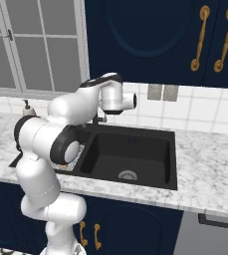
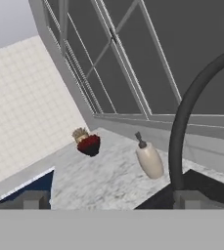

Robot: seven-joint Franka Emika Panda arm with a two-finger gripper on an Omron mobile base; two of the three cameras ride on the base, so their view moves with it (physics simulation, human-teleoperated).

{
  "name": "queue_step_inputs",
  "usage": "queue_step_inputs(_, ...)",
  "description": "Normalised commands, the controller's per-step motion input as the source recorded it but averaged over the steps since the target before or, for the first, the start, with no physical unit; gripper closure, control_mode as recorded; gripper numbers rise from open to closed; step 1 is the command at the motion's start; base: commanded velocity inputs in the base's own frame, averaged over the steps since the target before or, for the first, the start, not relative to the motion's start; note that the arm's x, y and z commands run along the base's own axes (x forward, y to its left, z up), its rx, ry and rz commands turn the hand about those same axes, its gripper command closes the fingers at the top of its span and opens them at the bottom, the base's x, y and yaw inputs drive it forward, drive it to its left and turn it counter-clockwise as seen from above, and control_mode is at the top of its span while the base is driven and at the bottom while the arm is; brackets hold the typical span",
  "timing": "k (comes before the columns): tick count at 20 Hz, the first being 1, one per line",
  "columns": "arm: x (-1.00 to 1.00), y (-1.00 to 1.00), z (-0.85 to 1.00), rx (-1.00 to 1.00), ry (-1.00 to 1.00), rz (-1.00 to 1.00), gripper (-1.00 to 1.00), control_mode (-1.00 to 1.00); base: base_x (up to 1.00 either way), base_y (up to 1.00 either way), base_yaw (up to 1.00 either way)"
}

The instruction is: Put the colander in the sink, put the tangerine in the colander, and turn on the sink faucet and pour water over the colander.

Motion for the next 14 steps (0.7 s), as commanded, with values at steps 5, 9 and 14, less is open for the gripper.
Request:
queue_step_inputs(5, 0.45, 1.0, 0.0, -0.1, 0.05, 0.02, -1.0, -1.0, 0.0, 0.0, 0.0)
queue_step_inputs(9, 0.22, 1.0, -0.06, -0.17, 0.2, 0.11, -1.0, -1.0, 0.0, 0.0, 0.0)
queue_step_inputs(14, 0.0, 1.0, -0.2, -0.21, 0.09, 0.09, -1.0, -1.0, 0.0, 0.0, 0.0)
